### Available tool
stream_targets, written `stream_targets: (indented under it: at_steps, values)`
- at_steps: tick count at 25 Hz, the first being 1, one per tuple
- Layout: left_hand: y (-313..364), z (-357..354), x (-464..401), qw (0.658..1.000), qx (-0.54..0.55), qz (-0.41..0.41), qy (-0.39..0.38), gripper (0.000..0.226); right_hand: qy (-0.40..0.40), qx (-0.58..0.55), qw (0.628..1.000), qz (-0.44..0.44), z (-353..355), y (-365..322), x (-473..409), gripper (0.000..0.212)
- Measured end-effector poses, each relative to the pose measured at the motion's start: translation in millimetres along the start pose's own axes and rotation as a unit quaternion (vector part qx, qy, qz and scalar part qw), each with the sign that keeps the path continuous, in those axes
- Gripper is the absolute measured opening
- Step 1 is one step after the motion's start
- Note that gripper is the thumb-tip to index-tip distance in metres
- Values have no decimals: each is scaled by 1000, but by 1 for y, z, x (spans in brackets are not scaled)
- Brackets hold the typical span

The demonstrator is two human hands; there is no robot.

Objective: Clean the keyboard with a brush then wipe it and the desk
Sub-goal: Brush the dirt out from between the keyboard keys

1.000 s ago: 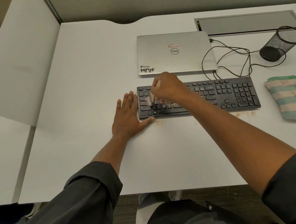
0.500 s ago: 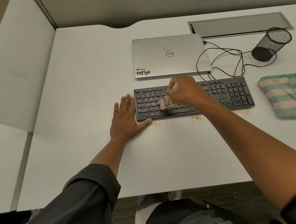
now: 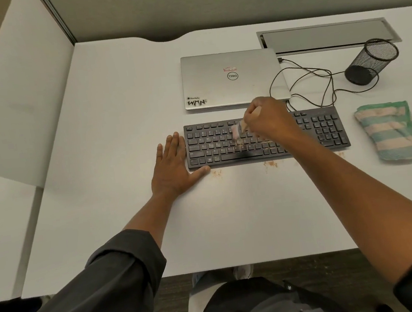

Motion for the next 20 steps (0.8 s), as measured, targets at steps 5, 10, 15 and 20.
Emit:
stream_targets:
  at_steps: [5,10,15,20]
  values:
    - [1,0,0,1000,-3,-2,-1,121,-15,52,998,18,-6,-11,-10,11]
    - [1,0,0,1000,-2,-2,3,120,-80,117,990,8,-6,-16,-14,12]
    - [1,-1,-1,1000,-2,0,1,120,-8,91,995,44,-5,-22,-18,15]
    - [1,1,0,1000,-1,1,4,120,-98,161,982,18,-11,-15,-15,14]
Point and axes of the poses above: each hand's wrist, its own x-axis away from the middle knuckle, its own z-axis out of the back of the hand, y = z × x, the point moved 5 cm from there along -x, towards the middle knuckle, and after that the axes turned 13 degrees about -z, right-handed, at the moved point
